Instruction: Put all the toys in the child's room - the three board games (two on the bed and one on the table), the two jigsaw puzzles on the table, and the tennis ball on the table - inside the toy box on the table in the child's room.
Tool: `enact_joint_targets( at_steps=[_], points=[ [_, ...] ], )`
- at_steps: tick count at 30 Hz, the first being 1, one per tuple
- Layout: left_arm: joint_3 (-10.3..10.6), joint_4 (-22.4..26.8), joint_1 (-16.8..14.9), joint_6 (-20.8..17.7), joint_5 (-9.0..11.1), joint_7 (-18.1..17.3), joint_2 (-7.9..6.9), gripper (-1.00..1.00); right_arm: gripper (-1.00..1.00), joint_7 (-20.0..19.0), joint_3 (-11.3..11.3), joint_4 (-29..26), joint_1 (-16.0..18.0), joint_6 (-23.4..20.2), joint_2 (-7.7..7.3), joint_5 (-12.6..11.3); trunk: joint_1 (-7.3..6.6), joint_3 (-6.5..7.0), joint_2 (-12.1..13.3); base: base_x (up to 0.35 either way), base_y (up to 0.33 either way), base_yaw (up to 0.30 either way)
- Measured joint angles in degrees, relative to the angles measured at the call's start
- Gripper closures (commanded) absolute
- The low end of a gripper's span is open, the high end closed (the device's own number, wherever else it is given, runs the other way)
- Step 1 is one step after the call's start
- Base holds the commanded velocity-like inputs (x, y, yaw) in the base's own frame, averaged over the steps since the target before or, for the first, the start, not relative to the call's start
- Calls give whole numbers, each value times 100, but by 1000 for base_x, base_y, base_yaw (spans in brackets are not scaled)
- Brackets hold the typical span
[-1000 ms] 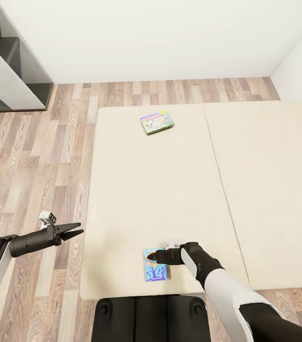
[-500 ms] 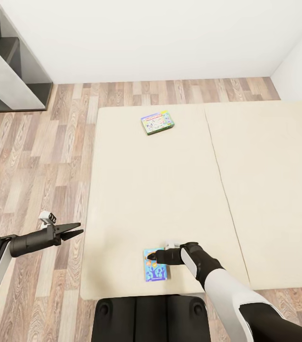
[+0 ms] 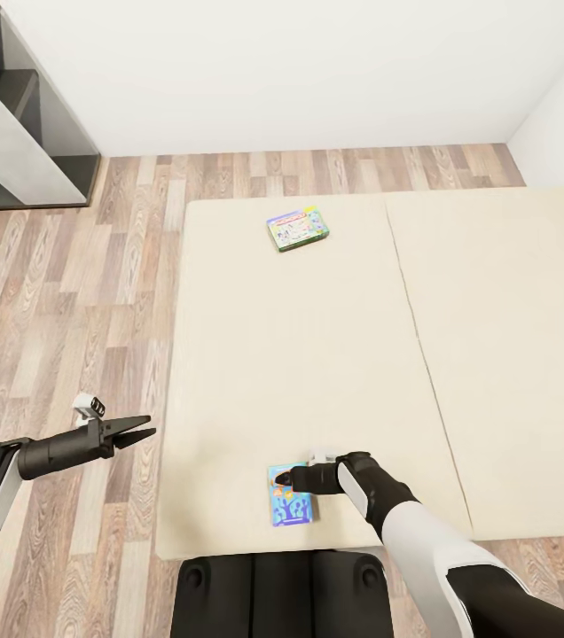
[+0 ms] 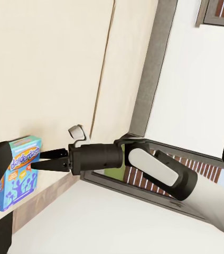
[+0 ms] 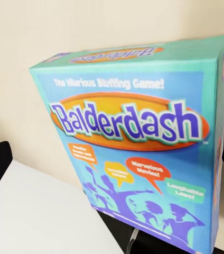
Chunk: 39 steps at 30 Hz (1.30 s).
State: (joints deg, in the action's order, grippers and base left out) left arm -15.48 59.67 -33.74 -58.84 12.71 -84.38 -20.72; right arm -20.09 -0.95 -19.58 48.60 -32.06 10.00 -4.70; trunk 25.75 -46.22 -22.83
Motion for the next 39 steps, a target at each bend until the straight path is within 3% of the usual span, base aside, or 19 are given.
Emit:
enact_joint_targets(
  at_steps=[39],
  points=[
    [-1,0,1,-3,1,0,0,-100,-100,0,-2,-3,0,8,0,7,0,0,0,0,8,16]
  ],
)
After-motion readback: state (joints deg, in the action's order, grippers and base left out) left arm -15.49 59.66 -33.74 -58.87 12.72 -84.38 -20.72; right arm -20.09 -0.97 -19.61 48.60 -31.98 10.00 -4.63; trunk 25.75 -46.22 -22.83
